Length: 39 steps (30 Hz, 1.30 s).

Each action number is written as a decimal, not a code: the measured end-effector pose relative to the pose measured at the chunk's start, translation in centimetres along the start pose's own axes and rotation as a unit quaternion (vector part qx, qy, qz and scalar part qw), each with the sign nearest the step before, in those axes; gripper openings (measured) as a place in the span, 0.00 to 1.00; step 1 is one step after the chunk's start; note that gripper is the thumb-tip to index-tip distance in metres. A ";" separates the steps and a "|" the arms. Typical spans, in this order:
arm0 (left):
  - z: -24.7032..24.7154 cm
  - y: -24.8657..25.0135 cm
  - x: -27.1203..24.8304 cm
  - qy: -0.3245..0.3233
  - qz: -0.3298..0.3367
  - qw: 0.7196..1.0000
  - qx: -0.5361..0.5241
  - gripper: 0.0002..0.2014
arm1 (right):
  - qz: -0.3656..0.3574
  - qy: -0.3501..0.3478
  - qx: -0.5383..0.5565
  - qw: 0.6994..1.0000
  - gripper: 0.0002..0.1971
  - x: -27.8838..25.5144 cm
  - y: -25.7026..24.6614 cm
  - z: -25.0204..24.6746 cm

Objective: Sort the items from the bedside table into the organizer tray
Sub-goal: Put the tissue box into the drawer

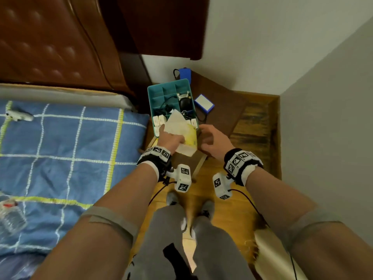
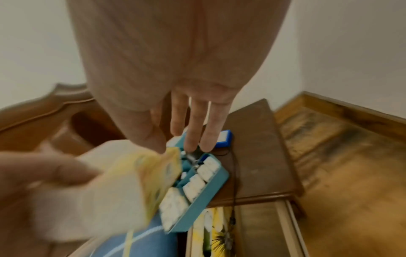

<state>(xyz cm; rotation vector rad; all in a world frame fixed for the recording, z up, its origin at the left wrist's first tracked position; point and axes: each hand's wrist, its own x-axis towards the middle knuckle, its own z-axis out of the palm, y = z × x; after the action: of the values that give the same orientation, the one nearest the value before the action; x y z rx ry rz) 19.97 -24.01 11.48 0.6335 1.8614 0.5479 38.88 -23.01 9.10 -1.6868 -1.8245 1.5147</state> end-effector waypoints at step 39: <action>17.7 -9.3 18.7 -0.150 -0.106 0.981 0.059 0.33 | 0.422 0.081 0.419 0.799 0.25 12.7 27.2 6.8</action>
<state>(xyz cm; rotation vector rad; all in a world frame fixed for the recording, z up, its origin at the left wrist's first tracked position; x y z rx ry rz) 29.01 -17.44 -13.47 0.5540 1.6560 0.1899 46.18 -21.26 -20.72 -2.0416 -0.0807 1.9260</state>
